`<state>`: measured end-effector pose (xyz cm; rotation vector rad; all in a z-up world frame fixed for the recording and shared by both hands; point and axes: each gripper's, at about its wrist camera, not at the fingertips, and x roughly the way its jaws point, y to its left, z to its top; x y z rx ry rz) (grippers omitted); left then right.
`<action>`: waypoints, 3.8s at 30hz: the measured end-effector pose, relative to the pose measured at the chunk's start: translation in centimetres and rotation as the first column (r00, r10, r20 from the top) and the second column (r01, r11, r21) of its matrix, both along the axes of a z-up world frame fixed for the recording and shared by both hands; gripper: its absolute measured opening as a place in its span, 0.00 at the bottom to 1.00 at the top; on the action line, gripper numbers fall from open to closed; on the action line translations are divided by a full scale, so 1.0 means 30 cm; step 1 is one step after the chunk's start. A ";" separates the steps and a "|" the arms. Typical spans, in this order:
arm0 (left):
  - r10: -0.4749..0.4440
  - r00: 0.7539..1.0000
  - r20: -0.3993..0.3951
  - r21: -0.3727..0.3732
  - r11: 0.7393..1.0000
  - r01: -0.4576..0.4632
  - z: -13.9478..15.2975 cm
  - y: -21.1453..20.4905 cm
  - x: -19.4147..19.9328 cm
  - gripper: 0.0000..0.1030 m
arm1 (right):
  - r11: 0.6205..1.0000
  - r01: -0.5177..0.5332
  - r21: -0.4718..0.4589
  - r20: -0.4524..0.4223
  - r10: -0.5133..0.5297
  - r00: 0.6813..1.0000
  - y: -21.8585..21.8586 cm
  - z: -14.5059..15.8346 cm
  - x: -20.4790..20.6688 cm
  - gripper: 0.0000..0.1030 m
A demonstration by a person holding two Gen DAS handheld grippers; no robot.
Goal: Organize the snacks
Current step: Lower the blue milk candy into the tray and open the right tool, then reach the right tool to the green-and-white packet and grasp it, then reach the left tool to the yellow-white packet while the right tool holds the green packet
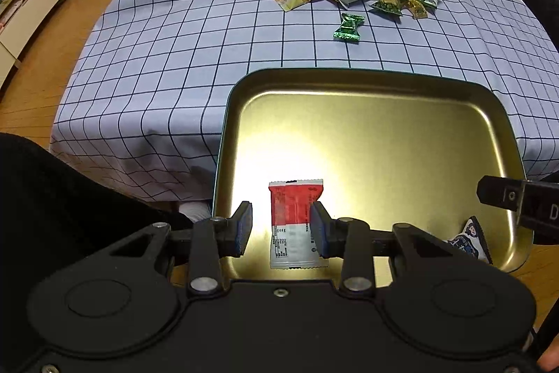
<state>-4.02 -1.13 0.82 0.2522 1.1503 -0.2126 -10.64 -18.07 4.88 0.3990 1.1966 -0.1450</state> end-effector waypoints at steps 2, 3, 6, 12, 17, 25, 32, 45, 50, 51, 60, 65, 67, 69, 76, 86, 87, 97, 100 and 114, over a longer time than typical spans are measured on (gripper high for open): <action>-0.009 1.000 0.007 0.004 1.000 0.009 0.013 -0.010 0.010 0.44 | 1.000 0.002 0.001 0.000 -0.002 1.000 -0.006 0.008 0.018 0.27; -0.013 1.000 0.009 0.007 1.000 0.013 0.020 -0.014 0.017 0.44 | 1.000 0.003 0.005 0.000 -0.003 1.000 -0.011 0.011 0.026 0.27; -0.025 1.000 0.017 0.016 1.000 0.025 0.035 -0.029 0.035 0.44 | 1.000 0.010 0.023 -0.007 -0.010 1.000 -0.025 0.018 0.053 0.27; -0.036 0.999 0.009 0.027 0.999 0.036 0.047 -0.059 0.103 0.44 | 0.999 0.023 0.028 -0.026 -0.023 0.999 -0.054 0.021 0.112 0.27; -0.047 0.999 0.012 0.040 0.998 0.047 0.054 -0.089 0.183 0.44 | 0.998 0.034 0.045 -0.055 -0.032 0.998 -0.087 0.008 0.189 0.27; -0.059 0.998 0.007 0.042 0.997 0.058 0.049 -0.149 0.369 0.44 | 0.999 0.029 0.021 -0.093 -0.027 0.995 -0.127 -0.026 0.380 0.27; -0.065 0.998 -0.008 0.019 0.998 0.065 0.070 -0.199 0.575 0.45 | 0.999 0.050 0.007 -0.094 -0.049 0.994 -0.226 -0.026 0.610 0.27; -0.001 0.999 -0.037 -0.022 1.000 0.000 0.069 -0.231 0.950 0.45 | 0.972 0.236 -0.019 -0.134 -0.236 0.962 -0.480 -0.055 1.004 0.28; 0.039 0.997 -0.064 -0.039 0.998 -0.042 0.021 -0.220 1.002 0.45 | 0.960 0.279 0.000 -0.193 -0.274 0.942 -0.544 -0.116 1.057 0.28; 0.040 0.996 -0.079 -0.037 0.998 -0.043 0.008 -0.219 1.007 0.45 | 0.959 0.285 0.004 -0.206 -0.278 0.938 -0.555 -0.129 1.056 0.28; 0.020 0.991 -0.131 -0.027 0.999 -0.023 -0.038 -0.224 0.992 0.44 | 0.907 0.420 0.030 -0.285 -0.395 0.874 -0.636 -0.228 1.023 0.28; 0.009 0.990 -0.141 -0.044 0.999 -0.015 -0.036 -0.235 0.994 0.45 | 0.891 0.453 0.035 -0.274 -0.427 0.861 -0.630 -0.265 1.060 0.29; 0.009 0.990 -0.142 -0.046 0.999 -0.016 -0.036 -0.236 0.994 0.45 | 0.890 0.455 0.030 -0.253 -0.433 0.865 -0.615 -0.274 1.076 0.30; 0.007 0.989 -0.145 -0.048 0.999 -0.014 -0.038 -0.236 0.996 0.45 | 0.893 0.450 0.022 -0.237 -0.432 0.870 -0.601 -0.283 1.092 0.30; 0.007 0.988 -0.154 -0.040 0.999 -0.013 -0.061 -0.229 1.004 0.45 | 0.906 0.421 -0.037 -0.209 -0.419 0.884 -0.557 -0.312 1.130 0.38; -0.142 0.980 -0.140 -0.085 0.988 0.131 -0.068 -0.254 1.000 0.44 | 0.931 0.352 -0.099 -0.230 -0.365 0.902 -0.526 -0.366 1.149 0.47; -0.161 0.978 -0.132 -0.077 0.985 0.152 -0.072 -0.260 0.998 0.44 | 0.936 0.337 -0.105 -0.232 -0.353 0.906 -0.521 -0.366 1.151 0.44; -0.347 0.935 -0.072 -0.018 0.938 0.347 -0.125 -0.272 0.979 0.44 | 0.954 0.293 -0.059 -0.269 -0.297 0.916 -0.517 -0.285 1.118 0.36; -0.393 0.918 -0.041 0.011 0.919 0.394 -0.135 -0.279 0.960 0.44 | 0.956 0.286 -0.059 -0.243 -0.292 0.925 -0.518 -0.230 1.095 0.36; -0.551 0.834 -0.024 0.160 0.822 0.547 -0.205 -0.343 0.922 0.45 | 0.918 0.391 0.068 -0.325 -0.350 0.879 -0.630 -0.192 1.026 0.36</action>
